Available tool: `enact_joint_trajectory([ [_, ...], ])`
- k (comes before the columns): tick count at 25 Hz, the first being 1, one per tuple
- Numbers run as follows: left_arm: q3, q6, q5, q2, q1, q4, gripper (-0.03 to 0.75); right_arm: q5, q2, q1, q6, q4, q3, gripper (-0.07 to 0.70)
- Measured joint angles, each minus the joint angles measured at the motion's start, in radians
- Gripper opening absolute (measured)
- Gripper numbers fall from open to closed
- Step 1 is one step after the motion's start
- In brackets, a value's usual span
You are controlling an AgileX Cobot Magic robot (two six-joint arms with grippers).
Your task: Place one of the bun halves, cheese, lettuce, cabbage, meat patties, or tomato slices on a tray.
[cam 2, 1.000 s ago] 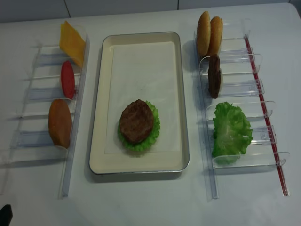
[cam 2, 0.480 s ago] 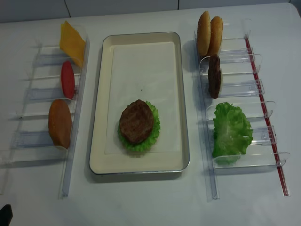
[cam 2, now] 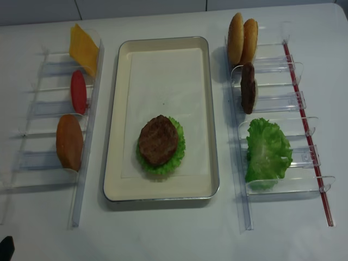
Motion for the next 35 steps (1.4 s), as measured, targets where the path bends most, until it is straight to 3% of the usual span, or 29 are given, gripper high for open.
enact_joint_trajectory([
  [35,0.000,0.000,0.000,0.000,0.000,0.000,0.294,0.000,0.000,0.000,-0.008,0.004,0.000,0.251],
])
